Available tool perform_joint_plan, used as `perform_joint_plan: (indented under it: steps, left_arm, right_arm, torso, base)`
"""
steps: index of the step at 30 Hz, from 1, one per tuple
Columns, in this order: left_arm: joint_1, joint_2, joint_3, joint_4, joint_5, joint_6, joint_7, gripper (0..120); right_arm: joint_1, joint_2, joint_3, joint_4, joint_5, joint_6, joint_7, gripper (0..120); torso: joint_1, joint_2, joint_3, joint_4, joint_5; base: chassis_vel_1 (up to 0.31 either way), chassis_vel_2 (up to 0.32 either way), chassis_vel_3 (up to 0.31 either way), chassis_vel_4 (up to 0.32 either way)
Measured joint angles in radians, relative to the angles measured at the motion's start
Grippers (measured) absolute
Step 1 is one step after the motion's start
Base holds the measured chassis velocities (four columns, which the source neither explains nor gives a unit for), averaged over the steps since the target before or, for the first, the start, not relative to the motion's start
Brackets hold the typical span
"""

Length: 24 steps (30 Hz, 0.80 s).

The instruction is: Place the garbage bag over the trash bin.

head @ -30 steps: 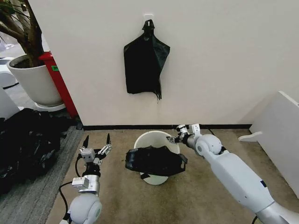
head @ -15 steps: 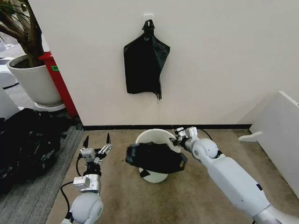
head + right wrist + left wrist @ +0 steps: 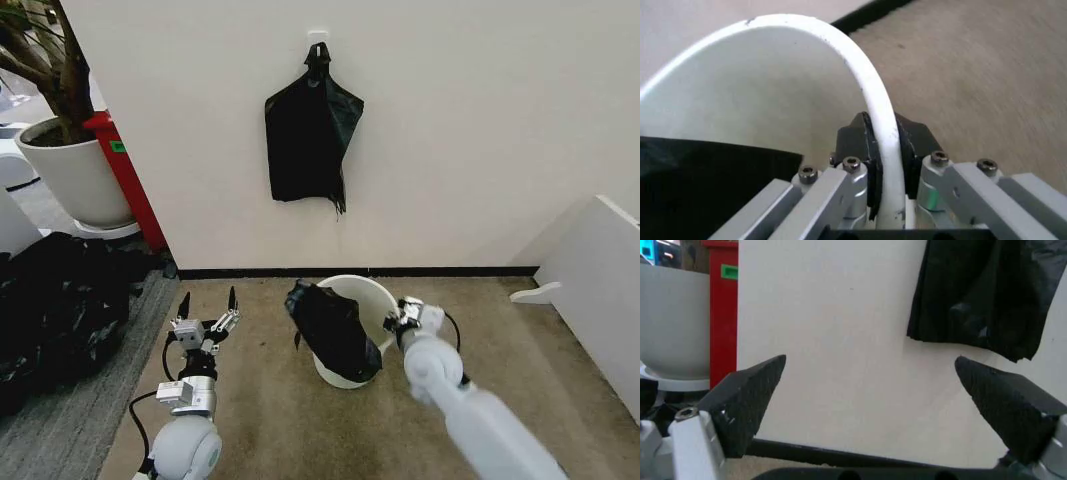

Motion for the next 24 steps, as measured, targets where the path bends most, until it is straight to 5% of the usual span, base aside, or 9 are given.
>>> perform_joint_plan:
  steps: [6,12,15,24]
  left_arm:
    - [0.0,-0.008,0.017,0.0,0.014,-0.004,-0.007,100]
    - [0.0,-0.012,0.025,-0.004,0.021,-0.006,-0.007,100]
    - [0.0,-0.011,0.026,-0.009,0.021,-0.007,-0.008,100]
    - [-0.011,0.001,0.022,0.01,0.018,-0.01,-0.011,100]
  right_arm:
    - [-0.067,0.147,0.021,0.01,-0.08,0.17,0.185,4]
    - [-0.092,0.211,0.015,-0.002,-0.125,0.262,0.192,4]
    - [-0.105,0.218,-0.001,-0.01,-0.189,0.272,0.193,5]
    - [-0.168,0.126,-0.103,0.11,-0.439,0.335,0.132,39]
  torso:
    - [0.0,0.0,0.0,0.0001,0.0]
    - [0.0,0.0,0.0,0.0002,-0.0001]
    - [0.0,0.0,0.0,0.0002,0.0001]
    - [0.0,0.0,0.0,0.0,0.0001]
  base:
    - [0.0,0.0,0.0,0.0]
    - [0.0,0.0,0.0,0.0]
    - [0.0,0.0,0.0,0.0]
    - [0.0,0.0,0.0,0.0]
